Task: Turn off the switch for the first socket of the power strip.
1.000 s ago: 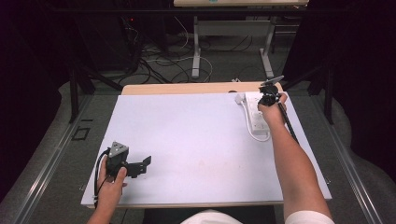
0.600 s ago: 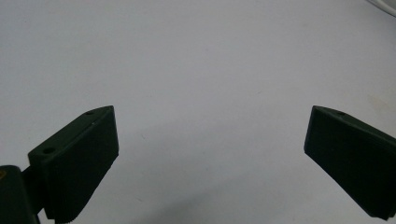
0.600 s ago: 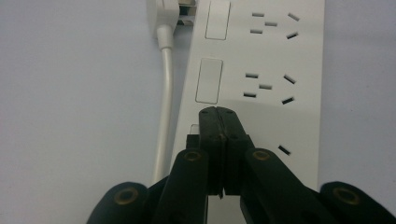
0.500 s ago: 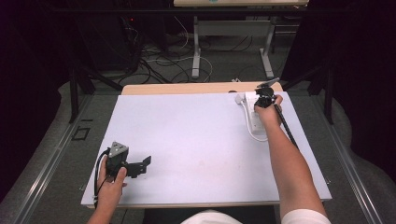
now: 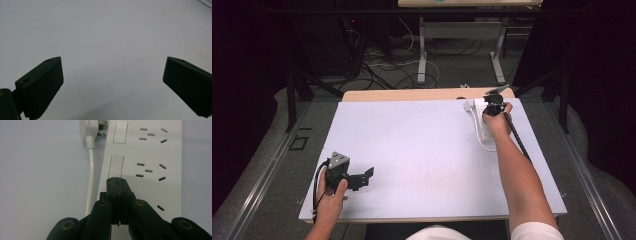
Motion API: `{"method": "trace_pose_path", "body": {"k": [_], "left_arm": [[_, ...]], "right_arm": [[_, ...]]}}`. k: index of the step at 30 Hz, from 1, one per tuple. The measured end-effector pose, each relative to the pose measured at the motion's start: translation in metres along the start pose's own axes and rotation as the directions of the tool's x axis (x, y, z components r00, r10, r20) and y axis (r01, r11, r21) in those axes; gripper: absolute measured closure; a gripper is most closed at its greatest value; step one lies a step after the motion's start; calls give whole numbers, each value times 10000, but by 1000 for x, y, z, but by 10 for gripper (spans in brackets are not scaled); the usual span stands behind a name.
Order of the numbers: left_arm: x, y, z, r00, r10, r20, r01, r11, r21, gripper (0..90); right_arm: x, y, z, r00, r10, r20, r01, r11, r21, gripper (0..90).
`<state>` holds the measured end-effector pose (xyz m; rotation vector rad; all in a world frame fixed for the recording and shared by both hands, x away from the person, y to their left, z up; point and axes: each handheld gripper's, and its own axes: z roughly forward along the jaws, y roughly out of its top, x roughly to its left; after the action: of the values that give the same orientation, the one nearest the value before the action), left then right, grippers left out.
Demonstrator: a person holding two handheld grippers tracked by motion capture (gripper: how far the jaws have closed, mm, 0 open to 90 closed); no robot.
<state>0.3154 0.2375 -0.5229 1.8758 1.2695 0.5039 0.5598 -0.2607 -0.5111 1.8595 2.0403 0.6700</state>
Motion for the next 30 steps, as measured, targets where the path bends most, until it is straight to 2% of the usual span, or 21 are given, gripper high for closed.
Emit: {"method": "trace_pose_path", "body": {"k": [2, 4, 5, 15, 22, 24, 25, 30], "left_arm": [[0, 0, 0, 10000, 8, 6, -8, 10000, 1, 29], [0, 0, 0, 10000, 17, 1, -17, 10000, -2, 29], [0, 0, 0, 10000, 51, -10, -51, 10000, 6, 29], [0, 0, 0, 10000, 54, -11, -54, 10000, -6, 29], [-1, 0, -1, 10000, 28, 8, -28, 10000, 33, 29], [-1, 0, -1, 10000, 33, 10, -33, 10000, 35, 29], [-1, 0, -1, 10000, 35, 6, -35, 10000, 35, 29], [0, 0, -1, 10000, 60, -21, -60, 10000, -10, 29]], "right_arm": [[0, 0, 0, 9999, 38, -125, -39, 10000, -57, 900], [1, 0, 1, 9999, 91, -104, -92, 9999, -89, 900], [1, 0, 0, 10000, 42, 39, -43, 9999, 104, 900], [2, -1, 0, 10000, 63, -13, -63, 10000, -23, 900], [2, -2, 0, 9999, -139, 38, 139, 9999, 15, 900], [2, -2, 1, 10000, -22, 49, 23, 10000, -97, 900], [2, -3, 2, 10000, 0, 54, 0, 10000, 51, 900], [3, -3, 3, 10000, -40, 87, 41, 10000, -72, 900]]}}
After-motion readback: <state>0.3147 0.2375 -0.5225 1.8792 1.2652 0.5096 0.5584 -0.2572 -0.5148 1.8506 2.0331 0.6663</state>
